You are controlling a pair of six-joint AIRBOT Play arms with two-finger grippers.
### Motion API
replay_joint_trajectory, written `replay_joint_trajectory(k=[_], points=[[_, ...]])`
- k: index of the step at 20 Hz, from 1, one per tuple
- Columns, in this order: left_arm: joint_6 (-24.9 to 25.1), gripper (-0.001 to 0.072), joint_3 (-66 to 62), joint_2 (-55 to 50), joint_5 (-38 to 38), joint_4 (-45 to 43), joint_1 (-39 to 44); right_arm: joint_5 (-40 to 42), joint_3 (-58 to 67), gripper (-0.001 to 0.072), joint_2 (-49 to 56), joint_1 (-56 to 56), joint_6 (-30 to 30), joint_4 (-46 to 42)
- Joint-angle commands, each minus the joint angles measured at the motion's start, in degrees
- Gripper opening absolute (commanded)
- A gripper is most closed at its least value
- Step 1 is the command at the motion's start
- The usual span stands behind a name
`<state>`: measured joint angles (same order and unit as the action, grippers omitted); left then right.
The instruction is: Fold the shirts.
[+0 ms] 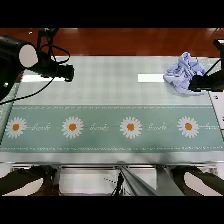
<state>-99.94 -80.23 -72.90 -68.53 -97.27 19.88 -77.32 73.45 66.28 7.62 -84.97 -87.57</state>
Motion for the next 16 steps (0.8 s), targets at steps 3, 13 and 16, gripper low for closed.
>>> replay_joint_trajectory(k=[3, 13, 16], points=[[0.0, 0.0716, 0.0, 0.0, 0.0, 0.0, 0.0, 0.6, 0.0, 0.0611, 0.0, 0.0, -0.1, 0.4], [0.2, 0.0715, 0.0, -0.6, 4.3, -0.1, 0.0, 36.2, 0.0, 0.0593, 4.7, 0.0, -9.7, -11.7], [0.2, 0.0715, 0.0, -0.7, 4.5, -0.1, 0.0, 44.5, 0.0, 0.0596, 12.1, 0.0, -17.4, -15.5]])
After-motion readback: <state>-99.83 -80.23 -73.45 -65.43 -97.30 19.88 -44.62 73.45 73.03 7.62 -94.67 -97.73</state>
